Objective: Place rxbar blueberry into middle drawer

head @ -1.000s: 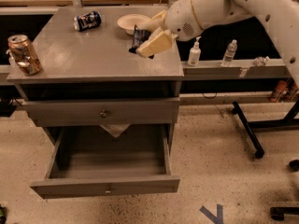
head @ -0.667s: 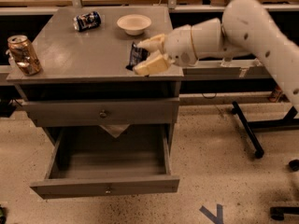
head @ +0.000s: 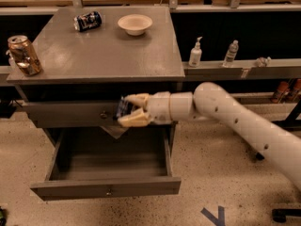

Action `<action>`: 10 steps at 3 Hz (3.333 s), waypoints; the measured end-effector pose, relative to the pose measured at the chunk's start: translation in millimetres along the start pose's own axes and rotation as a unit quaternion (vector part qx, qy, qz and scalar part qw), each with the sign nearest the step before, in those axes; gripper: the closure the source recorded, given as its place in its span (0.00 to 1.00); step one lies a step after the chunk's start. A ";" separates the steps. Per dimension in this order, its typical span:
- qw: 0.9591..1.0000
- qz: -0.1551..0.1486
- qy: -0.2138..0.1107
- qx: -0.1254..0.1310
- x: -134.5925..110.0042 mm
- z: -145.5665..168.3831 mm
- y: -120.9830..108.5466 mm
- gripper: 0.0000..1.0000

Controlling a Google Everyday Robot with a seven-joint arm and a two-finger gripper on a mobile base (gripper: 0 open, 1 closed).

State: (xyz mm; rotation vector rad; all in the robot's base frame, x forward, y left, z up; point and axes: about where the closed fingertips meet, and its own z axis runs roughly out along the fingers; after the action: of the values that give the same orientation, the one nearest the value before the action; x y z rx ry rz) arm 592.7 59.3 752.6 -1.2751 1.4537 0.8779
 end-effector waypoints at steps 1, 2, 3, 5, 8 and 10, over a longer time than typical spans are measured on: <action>0.999 0.030 0.012 -0.029 41.4 25.8 37.8 1.00; 0.999 0.025 0.016 -0.026 37.1 22.9 31.0 1.00; 0.997 0.040 0.055 -0.024 95.8 39.9 32.6 1.00; 0.990 0.043 0.133 0.000 224.8 46.2 24.6 1.00; 0.986 -0.043 0.163 -0.004 252.7 93.8 -5.8 1.00; 0.985 -0.081 0.149 -0.017 265.4 124.6 -31.1 0.56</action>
Offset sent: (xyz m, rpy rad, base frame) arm -0.0216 0.0152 -0.0688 -0.0518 0.0977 0.0237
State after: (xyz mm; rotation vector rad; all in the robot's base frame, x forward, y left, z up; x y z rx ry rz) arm 655.1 97.8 467.0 -1.5783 1.5429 0.6249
